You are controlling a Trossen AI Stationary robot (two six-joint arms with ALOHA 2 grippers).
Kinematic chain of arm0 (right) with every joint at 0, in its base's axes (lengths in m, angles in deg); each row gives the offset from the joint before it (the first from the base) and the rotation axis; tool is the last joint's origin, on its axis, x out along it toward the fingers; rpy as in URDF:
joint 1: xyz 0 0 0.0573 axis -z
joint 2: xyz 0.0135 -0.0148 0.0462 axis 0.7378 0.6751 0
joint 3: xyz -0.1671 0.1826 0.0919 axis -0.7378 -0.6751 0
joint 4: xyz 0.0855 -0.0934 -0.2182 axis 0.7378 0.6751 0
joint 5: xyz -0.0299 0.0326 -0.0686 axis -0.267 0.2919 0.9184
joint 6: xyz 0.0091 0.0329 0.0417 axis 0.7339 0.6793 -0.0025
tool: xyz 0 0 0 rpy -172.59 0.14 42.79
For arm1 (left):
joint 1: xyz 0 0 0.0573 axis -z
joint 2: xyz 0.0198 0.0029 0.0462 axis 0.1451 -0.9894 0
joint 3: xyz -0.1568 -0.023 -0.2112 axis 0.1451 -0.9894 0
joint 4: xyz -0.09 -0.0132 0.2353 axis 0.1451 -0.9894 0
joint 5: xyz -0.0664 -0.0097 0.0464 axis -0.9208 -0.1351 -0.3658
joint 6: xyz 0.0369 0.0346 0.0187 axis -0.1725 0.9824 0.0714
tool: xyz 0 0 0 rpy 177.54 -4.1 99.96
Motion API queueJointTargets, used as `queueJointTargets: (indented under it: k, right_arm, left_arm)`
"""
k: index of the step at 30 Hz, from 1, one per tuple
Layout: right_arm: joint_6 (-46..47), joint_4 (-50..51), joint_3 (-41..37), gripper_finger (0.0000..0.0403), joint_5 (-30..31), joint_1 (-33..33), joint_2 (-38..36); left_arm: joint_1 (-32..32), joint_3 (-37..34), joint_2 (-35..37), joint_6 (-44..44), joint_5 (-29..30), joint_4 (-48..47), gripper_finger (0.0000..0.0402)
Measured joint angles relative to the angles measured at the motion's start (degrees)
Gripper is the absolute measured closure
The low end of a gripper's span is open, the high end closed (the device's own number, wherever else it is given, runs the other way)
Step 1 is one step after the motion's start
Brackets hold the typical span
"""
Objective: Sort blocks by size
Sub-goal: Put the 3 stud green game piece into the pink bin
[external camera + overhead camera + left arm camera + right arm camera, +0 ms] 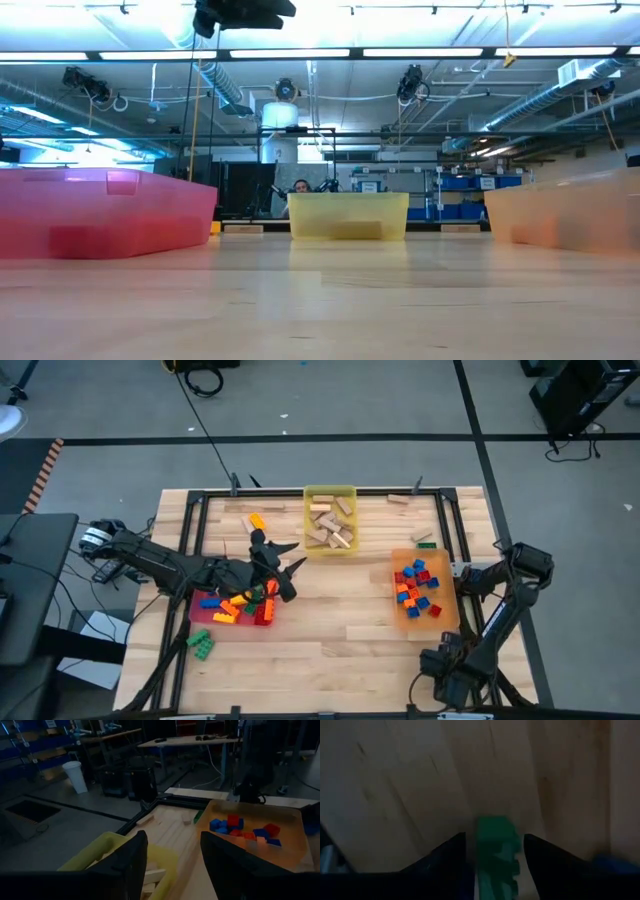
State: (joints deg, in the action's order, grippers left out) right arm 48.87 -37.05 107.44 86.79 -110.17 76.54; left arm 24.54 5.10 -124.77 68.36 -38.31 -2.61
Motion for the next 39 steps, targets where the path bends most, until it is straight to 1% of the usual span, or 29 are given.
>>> queueJointTargets:
  k: [5,9,10,12,13,18,21,25,28,31,33,36,39]
  right_arm:
    - [-0.33,-1.75,0.25,0.0235,-0.02,-0.07,2.75]
    - [0.07,-1.81,0.22,0.0290,1.18,-0.15,2.51]
    - [0.18,-1.71,0.14,0.0298,1.69,-0.15,1.96]
    - [0.35,-0.99,-0.06,0.0298,2.79,0.14,0.95]
    - [0.69,0.23,-0.14,0.0298,4.28,0.40,0.12]
    - [6.71,5.00,-0.17,0.0298,9.00,1.07,-6.29]
    - [10.82,5.26,-0.15,0.0298,14.67,1.23,-11.49]
    - [14.52,5.40,-0.15,0.0298,25.67,2.11,-18.53]
    - [14.38,5.36,-0.15,0.0298,33.54,4.85,-23.30]
    - [11.05,4.26,-0.13,0.0298,39.71,9.54,-27.24]
    - [6.47,1.85,-0.13,0.0298,41.96,13.64,-29.14]
    - [-2.12,-4.46,-0.13,0.0298,43.70,20.88,-30.81]
    - [-15.29,-14.44,-0.13,0.0298,43.79,27.67,-31.10]
  left_arm:
    - [-0.01,-0.02,0.00,0.02,0.00,0.00,0.0208]
    - [-0.01,-0.04,0.00,0.04,0.00,0.04,0.0208]
    - [-0.01,-0.04,0.00,0.04,0.00,0.41,0.0208]
    - [-0.01,-0.04,0.00,0.07,0.00,1.13,0.0208]
    - [-0.01,-0.04,0.00,0.07,0.00,1.18,0.0208]
    - [-0.01,-0.04,0.00,0.72,0.00,1.14,0.0208]
    - [-0.01,-0.04,0.00,0.78,0.00,1.24,0.0208]
    - [-0.05,-0.04,0.00,0.79,0.02,1.60,0.0208]
    - [-0.05,-0.04,0.00,0.59,0.02,2.24,0.0208]
    - [-0.05,-0.04,0.00,0.53,0.02,2.51,0.0208]
    - [-0.05,-0.04,0.00,0.36,0.02,2.51,0.0208]
    - [-0.05,-0.07,0.00,-0.93,0.02,2.51,0.0208]
    - [-0.07,-0.07,0.00,-1.05,0.02,2.51,0.0208]
